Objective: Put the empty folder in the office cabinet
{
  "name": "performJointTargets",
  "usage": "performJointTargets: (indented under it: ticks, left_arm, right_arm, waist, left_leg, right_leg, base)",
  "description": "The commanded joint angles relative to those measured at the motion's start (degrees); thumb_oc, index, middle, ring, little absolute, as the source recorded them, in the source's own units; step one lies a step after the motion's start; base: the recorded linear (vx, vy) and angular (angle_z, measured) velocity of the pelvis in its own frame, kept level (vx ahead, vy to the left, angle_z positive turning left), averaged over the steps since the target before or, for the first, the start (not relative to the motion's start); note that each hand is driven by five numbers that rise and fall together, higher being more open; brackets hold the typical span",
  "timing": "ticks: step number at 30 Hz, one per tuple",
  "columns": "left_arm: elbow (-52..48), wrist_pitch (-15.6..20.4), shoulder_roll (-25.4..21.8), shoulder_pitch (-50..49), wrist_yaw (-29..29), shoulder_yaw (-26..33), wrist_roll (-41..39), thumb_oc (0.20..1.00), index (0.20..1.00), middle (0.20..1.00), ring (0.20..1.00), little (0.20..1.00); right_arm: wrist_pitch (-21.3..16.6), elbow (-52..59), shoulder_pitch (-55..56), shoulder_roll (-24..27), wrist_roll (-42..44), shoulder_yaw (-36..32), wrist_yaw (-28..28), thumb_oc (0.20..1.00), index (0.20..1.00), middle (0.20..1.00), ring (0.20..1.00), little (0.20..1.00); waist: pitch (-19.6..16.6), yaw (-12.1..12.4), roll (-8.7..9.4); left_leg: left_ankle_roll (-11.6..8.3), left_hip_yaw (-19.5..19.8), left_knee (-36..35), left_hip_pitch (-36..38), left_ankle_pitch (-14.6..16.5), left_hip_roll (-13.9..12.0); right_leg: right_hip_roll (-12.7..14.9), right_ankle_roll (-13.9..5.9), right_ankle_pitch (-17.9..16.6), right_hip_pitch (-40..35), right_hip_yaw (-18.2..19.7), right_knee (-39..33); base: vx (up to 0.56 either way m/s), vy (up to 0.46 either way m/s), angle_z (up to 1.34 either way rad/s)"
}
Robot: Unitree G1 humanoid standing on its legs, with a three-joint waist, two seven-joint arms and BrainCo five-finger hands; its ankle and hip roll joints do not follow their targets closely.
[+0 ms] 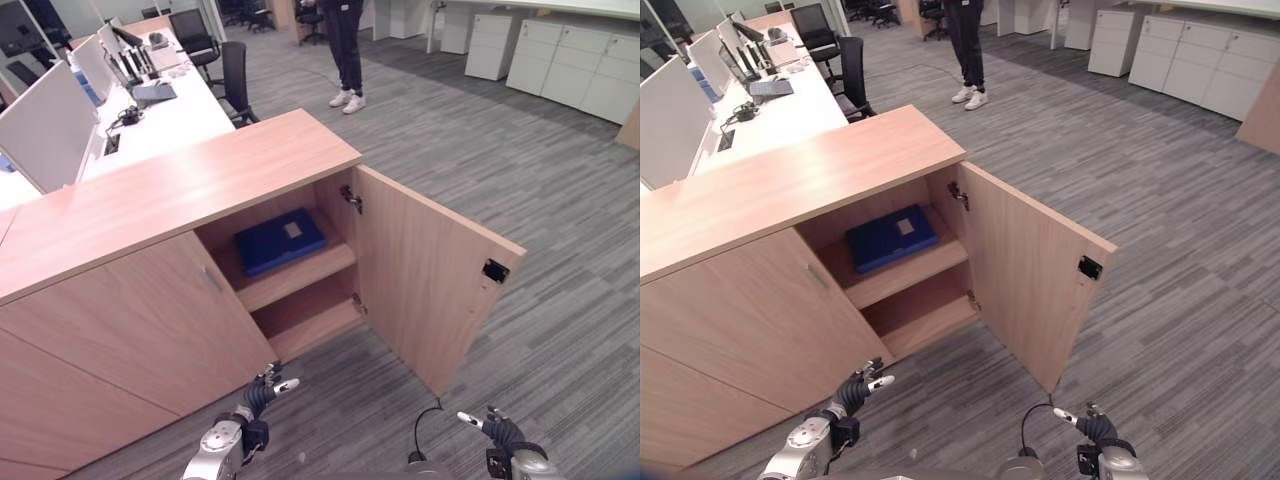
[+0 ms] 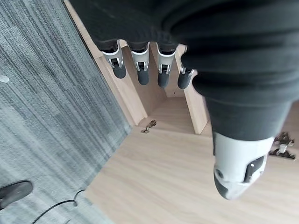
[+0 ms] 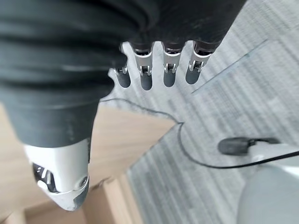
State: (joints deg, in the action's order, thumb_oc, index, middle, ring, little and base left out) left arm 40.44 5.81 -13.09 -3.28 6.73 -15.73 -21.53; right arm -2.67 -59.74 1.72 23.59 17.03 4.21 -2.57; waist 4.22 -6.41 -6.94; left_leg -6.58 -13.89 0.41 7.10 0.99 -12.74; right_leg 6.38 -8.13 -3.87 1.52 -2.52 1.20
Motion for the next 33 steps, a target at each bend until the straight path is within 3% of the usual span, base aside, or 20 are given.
performJointTargets:
  ticks: [1, 11, 18, 26, 33]
  left_arm:
    - [-1.55, 2.43, -2.01, 1.05, -0.23, 1.24, -0.27, 1.0, 1.0, 1.0, 1.0, 1.0]
    - [-2.81, 2.97, -5.25, -0.04, 1.58, 1.03, 1.97, 1.0, 1.0, 1.0, 1.0, 1.0]
    - [-3.41, 3.06, -7.01, 0.62, 2.04, 0.16, 1.64, 1.0, 1.0, 1.0, 1.0, 1.0]
    - [-3.77, 2.82, -7.5, -0.13, 2.02, -0.68, 0.82, 1.0, 1.0, 1.0, 1.0, 1.0]
    - [-4.39, 2.36, -7.92, -1.17, 1.72, -1.78, 0.31, 1.0, 1.0, 1.0, 1.0, 1.0]
  right_arm:
    - [-2.82, -2.02, -3.51, 0.23, 3.33, -2.3, -1.24, 1.0, 1.0, 1.0, 1.0, 1.0]
    - [-4.68, 2.87, -10.69, 11.56, 4.64, -8.0, -3.05, 1.0, 1.0, 1.0, 1.0, 1.0]
    - [-5.18, 7.36, -19.73, 16.93, 3.47, -4.43, -3.68, 1.0, 1.0, 1.0, 1.0, 1.0]
    - [-5.12, 10.59, -28.51, 15.52, 3.31, 2.03, -3.52, 1.0, 1.0, 1.0, 1.0, 1.0]
    - [-3.93, 7.58, -37.0, 10.43, 2.92, 8.39, -3.25, 1.0, 1.0, 1.0, 1.0, 1.0]
  waist:
    - [1.12, 0.43, 4.47]
    - [-0.38, 0.6, 4.63]
    - [-0.91, 2.18, 5.48]
    - [-1.44, 4.36, 6.36]
    - [-1.76, 6.85, 6.96]
  left_leg:
    - [-1.86, 4.36, 1.72, -2.3, -2.98, 1.35]
    - [-1.66, 2.84, -4.97, 2.11, -2.44, 2.18]
    - [-1.31, 3.94, -5.41, 2.22, -1.98, 2.68]
    - [-0.97, 4.77, -5.41, 1.89, -1.65, 3.08]
    - [-0.74, 5.94, -5.41, 1.22, -1.66, 3.51]
  right_leg:
    - [0.41, -0.59, 5.5, -6.77, -1.02, -4.67]
    - [1.09, -1.73, 5.22, -7.73, -2.3, -4.74]
    - [1.58, -1.96, 5.28, -8.25, -3.16, -4.38]
    - [2.15, -2.18, 4.92, -8.77, -3.86, -4.76]
    - [2.58, -2.18, 4.76, -9.19, -5.08, -4.83]
  base:
    - [0.06, 0.004, -0.35]
    - [0.03, 0.013, -0.05]
    - [0.01, 0.025, 0.12]
    - [0.0, 0.014, 0.04]
    - [0.01, 0.012, 0.0]
